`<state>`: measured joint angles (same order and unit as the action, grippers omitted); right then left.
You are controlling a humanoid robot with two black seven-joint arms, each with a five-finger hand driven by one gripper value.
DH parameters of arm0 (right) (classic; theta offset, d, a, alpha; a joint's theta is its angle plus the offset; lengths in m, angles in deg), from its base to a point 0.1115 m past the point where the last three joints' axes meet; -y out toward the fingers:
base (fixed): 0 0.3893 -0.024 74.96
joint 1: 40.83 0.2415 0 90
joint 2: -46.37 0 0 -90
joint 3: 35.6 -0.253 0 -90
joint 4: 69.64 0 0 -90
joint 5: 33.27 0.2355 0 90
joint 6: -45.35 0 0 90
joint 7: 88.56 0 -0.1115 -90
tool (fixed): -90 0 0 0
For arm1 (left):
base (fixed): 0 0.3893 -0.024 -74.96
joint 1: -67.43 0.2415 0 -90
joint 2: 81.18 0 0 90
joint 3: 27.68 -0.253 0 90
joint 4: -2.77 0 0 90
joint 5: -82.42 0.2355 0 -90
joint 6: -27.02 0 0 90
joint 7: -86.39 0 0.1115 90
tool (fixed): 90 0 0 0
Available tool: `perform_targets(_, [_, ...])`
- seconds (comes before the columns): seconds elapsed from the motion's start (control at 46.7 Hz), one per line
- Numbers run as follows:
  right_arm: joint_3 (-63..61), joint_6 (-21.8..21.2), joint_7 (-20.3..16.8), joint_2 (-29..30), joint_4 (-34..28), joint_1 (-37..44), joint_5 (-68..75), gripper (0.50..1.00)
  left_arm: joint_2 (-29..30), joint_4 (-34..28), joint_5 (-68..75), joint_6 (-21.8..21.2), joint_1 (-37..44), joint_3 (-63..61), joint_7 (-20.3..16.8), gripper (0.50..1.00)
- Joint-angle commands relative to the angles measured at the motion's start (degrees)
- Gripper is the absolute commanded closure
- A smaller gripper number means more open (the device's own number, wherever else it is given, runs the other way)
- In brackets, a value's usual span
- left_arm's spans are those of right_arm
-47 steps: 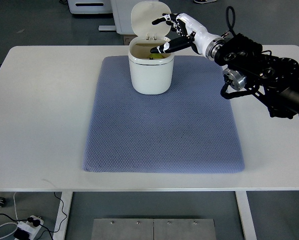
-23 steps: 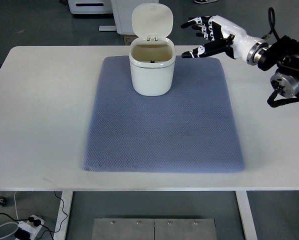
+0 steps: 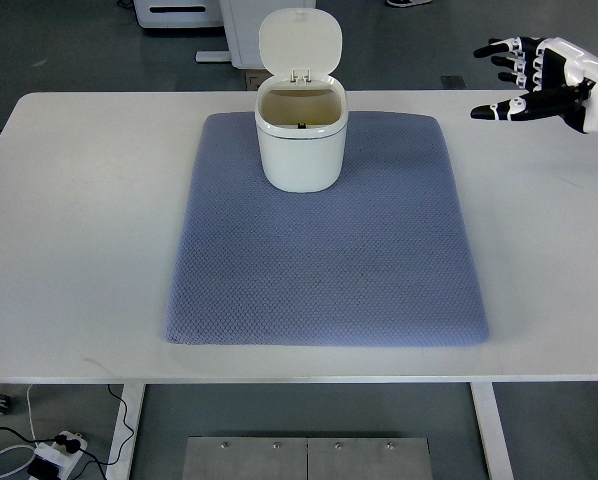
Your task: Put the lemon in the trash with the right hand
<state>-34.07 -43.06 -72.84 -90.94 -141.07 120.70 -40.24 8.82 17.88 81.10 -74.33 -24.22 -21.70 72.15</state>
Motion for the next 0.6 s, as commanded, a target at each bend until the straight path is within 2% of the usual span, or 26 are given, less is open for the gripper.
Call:
perform_targets(0.0, [-3.36, -0.01, 0.01, 0.90, 2.26, -3.06, 3.28, 0.500, -0.01, 0.01, 0.00, 0.01, -0.02, 0.00, 0.00, 0.500])
perform_targets(0.278, [-13.74, 0.43, -1.04, 11.97, 15.96, -11.85, 10.57, 0.500, -0.01, 0.01, 0.00, 0.01, -0.02, 0.00, 0.00, 0.500])
perform_targets(0.578, [-19.10, -0.27, -4.38, 24.89, 32.75, -14.49, 15.68, 0.500, -0.01, 0.01, 0.00, 0.01, -0.02, 0.00, 0.00, 0.500])
